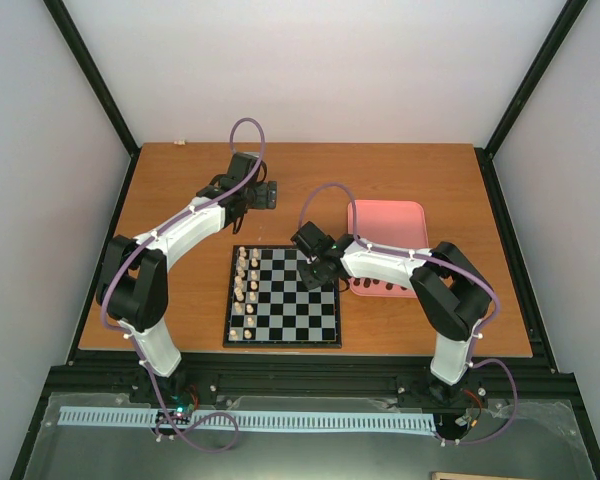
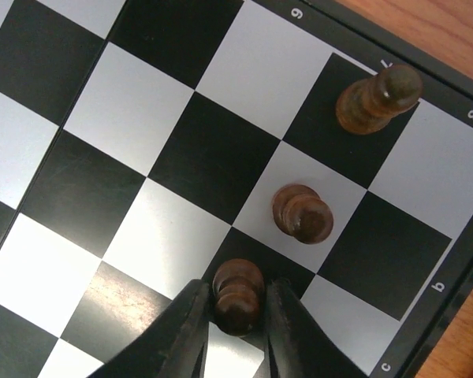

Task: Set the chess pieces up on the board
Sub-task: Place the chess piece on the chessboard, then pick up the chess piece from the storage box.

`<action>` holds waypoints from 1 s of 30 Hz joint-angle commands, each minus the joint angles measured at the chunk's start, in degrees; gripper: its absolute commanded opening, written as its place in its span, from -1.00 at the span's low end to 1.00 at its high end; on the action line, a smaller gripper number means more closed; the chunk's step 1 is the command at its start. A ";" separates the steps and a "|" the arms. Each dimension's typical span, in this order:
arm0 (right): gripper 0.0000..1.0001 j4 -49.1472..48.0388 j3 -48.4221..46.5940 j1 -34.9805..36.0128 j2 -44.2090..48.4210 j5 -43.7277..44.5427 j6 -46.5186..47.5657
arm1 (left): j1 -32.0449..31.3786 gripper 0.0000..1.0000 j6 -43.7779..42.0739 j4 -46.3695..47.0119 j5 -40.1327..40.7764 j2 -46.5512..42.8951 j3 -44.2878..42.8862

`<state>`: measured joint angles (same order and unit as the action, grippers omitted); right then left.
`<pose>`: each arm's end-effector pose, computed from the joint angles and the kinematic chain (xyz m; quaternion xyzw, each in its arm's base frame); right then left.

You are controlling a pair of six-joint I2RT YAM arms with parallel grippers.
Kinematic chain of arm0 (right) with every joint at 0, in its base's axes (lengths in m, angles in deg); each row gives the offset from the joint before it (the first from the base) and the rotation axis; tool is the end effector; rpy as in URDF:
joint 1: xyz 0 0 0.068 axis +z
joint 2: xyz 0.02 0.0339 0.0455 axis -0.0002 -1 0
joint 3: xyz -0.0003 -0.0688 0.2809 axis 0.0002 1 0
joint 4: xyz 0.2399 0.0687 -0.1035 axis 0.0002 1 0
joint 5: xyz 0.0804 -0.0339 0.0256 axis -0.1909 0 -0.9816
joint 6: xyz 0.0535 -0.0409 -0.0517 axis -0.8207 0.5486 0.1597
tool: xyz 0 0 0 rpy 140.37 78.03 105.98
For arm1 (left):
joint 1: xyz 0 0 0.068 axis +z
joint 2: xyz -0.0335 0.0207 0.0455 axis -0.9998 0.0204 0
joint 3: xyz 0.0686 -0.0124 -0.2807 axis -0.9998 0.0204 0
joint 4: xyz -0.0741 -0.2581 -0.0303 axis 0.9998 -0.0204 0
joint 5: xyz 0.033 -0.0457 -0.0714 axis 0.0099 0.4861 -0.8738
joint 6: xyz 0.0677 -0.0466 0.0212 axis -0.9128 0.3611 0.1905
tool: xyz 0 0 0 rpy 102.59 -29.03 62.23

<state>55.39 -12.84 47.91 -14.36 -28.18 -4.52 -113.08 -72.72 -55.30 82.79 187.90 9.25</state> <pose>0.2611 0.2791 0.1384 -0.2422 0.9502 0.0680 0.1840 0.4026 -0.1591 0.2423 0.0208 0.9109 -0.0115 0.4119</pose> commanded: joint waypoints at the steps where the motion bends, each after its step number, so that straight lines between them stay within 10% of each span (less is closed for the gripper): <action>1: -0.52 -0.12 0.24 -0.26 1.47 -0.13 0.27 | 0.34 0.99 0.34 -0.36 0.21 0.76 -2.10; 16: 0.03 3.46 3.62 -1.09 17.21 7.07 0.06 | 0.34 0.99 0.21 -0.46 0.07 0.96 -2.26; 30: 0.03 1.29 12.25 -21.40 16.55 9.62 -0.11 | 0.33 1.00 0.40 -0.40 -0.78 0.84 -2.28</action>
<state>57.91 -1.32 27.80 3.98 -19.96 -4.15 -113.08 -72.72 -55.32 82.52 187.90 9.25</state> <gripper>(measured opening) 0.518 0.998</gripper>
